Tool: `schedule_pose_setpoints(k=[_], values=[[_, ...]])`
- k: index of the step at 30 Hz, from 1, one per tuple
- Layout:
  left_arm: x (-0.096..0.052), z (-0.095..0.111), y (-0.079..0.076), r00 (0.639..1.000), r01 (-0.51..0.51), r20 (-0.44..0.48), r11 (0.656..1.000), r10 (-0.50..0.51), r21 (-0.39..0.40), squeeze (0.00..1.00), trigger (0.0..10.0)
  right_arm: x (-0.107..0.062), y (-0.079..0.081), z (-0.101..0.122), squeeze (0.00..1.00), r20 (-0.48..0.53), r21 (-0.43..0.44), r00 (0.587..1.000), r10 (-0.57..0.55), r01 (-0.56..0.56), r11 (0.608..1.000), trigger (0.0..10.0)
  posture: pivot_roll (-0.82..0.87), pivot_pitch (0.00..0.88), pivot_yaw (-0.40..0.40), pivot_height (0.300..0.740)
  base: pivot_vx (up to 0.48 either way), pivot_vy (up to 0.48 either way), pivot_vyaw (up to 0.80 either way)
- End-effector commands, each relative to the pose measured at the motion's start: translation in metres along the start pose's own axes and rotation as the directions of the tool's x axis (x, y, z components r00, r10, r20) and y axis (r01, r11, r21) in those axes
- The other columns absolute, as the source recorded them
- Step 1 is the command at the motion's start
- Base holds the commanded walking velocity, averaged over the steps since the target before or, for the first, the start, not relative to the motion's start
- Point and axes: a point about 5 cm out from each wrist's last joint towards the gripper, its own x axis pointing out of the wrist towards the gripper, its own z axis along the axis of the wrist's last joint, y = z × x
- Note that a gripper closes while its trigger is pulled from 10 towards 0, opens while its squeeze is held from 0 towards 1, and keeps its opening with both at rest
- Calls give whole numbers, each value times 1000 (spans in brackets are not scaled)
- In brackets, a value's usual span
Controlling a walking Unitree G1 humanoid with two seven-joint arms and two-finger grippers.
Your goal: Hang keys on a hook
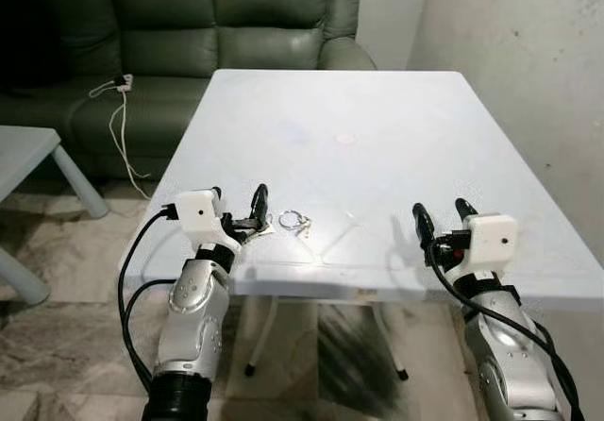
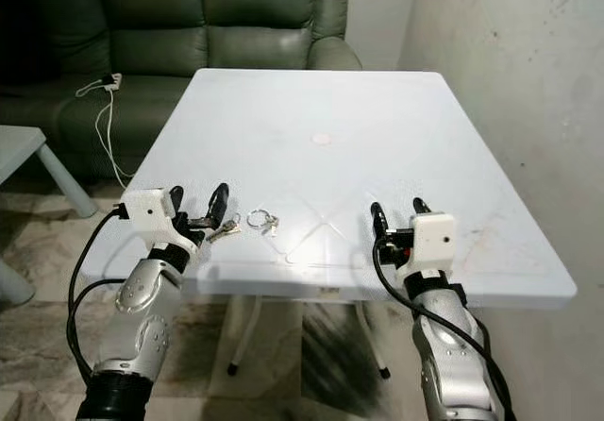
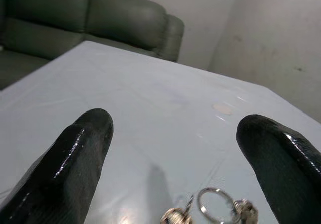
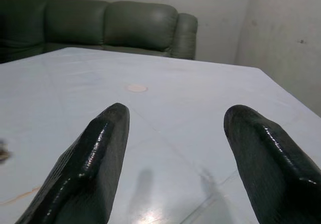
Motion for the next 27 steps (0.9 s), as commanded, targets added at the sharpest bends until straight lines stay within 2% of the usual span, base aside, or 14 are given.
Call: schedule_pose_setpoints(k=[1, 12, 27], values=[[1, 4, 4, 1000, -13, 8, 1000, 13, 10, 0, 10000, 2, 3, 3, 0, 12, 2, 1000, 13, -13, 1000, 10000, -36, 0, -29, 740, 0, 240, 0], [1, 4, 5, 1000, -14, 6, 1000, 14, 10, 0, 10000, 1, 4, 3, 0, 10, 5, 1000, 14, -14, 1000, 10000, -35, 0, -28, 740, 0, 267, 0], [0, 3, 4, 1000, -12, 8, 1000, 12, 8, 0, 10000, 0, 5, 2, 0, 9, 6, 1000, 22, -22, 1000, 10000, -35, 0, -31, 740, 0, 480, 0]])
